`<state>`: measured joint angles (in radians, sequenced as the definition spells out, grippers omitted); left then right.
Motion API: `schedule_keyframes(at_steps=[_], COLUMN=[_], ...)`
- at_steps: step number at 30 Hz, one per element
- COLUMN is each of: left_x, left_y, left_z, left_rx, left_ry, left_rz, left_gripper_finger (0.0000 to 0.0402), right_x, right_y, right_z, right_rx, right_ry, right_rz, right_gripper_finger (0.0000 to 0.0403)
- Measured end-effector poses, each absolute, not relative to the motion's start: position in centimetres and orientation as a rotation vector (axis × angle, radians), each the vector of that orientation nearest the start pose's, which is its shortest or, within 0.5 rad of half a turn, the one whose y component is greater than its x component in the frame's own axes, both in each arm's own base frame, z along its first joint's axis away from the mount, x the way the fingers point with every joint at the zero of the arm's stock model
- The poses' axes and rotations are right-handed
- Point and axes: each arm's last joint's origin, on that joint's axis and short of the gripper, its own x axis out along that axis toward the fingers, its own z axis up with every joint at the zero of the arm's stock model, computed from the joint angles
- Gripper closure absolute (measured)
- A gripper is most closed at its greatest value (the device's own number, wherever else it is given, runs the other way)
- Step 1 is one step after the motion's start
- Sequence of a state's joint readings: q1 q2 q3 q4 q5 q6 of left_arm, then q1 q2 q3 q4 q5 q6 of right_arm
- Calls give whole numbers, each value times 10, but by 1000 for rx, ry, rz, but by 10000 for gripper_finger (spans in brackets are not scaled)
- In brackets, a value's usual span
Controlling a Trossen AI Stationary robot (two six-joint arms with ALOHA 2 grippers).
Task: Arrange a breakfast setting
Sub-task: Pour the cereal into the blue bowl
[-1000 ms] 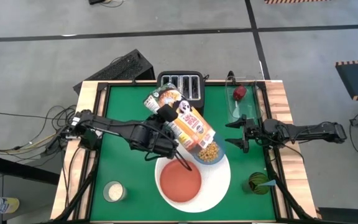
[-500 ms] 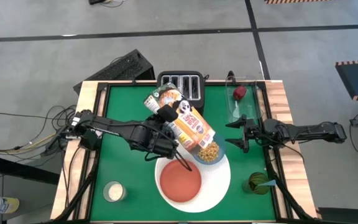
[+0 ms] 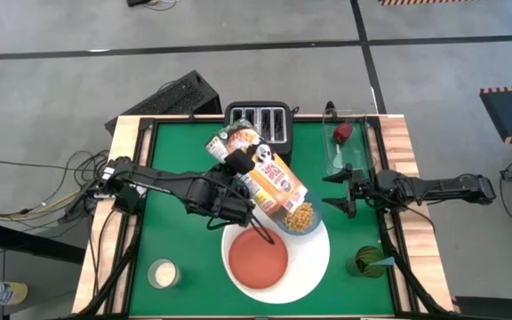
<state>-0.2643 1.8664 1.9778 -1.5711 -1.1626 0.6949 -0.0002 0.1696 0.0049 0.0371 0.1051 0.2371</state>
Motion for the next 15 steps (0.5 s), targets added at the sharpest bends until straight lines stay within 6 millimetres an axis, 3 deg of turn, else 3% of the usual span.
schedule_keyframes(at_steps=[15], left_x=[337], left_y=[-64], left_z=[363], left_rx=[1516], left_ry=[1419], left_rz=[297], left_gripper_finger=[240], right_x=[107], right_y=[-3], right_z=[155], right_rx=[229], right_ry=[115], right_rz=[-120], right_gripper_finger=[7])
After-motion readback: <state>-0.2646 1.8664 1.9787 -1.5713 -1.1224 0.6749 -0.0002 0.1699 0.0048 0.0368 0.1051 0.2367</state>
